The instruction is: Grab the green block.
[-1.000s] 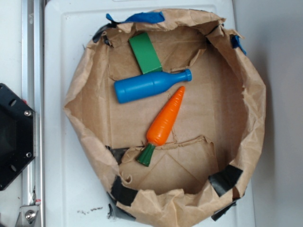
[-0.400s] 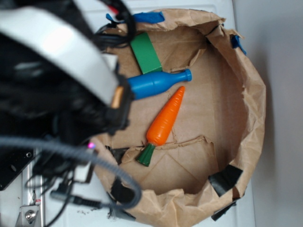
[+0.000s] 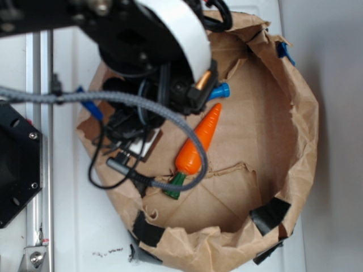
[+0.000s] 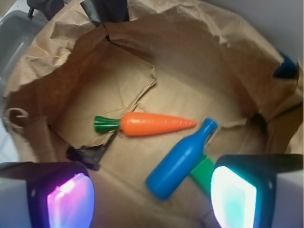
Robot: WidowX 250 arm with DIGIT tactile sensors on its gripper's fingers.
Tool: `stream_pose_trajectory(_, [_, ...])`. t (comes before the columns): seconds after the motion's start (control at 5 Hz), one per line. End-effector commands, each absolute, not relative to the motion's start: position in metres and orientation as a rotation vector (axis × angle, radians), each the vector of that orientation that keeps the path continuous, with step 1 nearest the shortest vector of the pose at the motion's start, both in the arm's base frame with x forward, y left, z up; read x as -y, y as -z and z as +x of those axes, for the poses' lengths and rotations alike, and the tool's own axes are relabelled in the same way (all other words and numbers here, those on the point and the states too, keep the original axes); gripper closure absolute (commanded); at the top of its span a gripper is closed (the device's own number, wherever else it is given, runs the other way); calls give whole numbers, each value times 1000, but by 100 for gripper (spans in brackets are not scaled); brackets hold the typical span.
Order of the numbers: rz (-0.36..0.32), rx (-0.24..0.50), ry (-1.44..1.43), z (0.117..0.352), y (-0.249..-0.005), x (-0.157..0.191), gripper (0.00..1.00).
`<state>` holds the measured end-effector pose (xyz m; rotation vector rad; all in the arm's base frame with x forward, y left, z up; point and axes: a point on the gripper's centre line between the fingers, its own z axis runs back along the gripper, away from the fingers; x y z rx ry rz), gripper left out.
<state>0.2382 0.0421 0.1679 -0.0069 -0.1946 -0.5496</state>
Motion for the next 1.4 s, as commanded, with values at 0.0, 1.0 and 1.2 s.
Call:
stream_pose_trajectory(0.0, [90,131,694,244,-134,-52,0])
stream_pose_trajectory(1.0, [93,70,760,242,-109,-64,0])
stream_pose_trajectory(1.2, [93,70,760,242,-109,-64,0])
